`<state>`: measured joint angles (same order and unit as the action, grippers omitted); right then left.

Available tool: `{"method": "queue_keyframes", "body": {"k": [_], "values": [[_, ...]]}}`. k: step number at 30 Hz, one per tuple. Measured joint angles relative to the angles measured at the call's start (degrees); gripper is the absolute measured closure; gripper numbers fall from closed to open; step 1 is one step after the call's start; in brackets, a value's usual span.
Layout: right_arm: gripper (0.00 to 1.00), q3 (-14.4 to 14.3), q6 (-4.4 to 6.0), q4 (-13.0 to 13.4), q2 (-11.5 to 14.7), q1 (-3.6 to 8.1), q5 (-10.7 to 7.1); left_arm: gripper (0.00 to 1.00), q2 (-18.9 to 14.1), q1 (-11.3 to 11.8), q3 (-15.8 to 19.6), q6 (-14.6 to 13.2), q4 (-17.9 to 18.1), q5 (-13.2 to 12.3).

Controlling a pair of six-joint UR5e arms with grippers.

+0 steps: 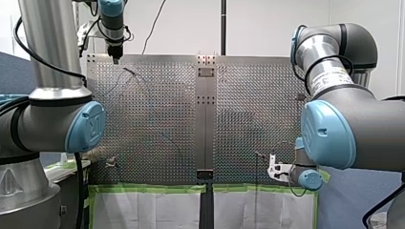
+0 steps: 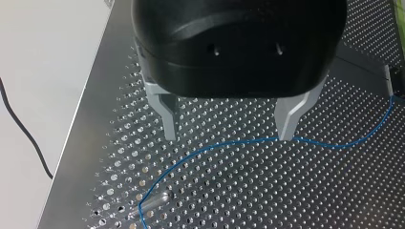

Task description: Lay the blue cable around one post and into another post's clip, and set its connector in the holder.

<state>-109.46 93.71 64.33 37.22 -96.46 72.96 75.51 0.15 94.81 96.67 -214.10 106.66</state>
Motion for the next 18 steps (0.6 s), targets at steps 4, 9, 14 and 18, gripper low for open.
{"method": "queue_keyframes", "body": {"k": [4, 9, 14, 18], "values": [[1.00, 0.01, 0.00, -0.01, 0.00, 0.00, 0.00, 0.01, 0.00, -0.02, 0.00, 0.00, -0.01, 0.32], [1.00, 0.01, 0.00, 0.01, 0.00, 0.00, 0.00, 0.01, 0.01, -0.03, 0.00, 0.00, -0.01, 0.83], [1.00, 0.01, 0.00, 0.02, 0.01, 0.00, 0.00, 0.01, 0.01, -0.02, 0.00, 0.00, -0.01, 1.03], [1.00, 0.03, 0.00, 0.02, 0.00, -0.01, 0.00, 0.01, 0.01, -0.02, 0.00, 0.00, -0.01, 1.53]]}}
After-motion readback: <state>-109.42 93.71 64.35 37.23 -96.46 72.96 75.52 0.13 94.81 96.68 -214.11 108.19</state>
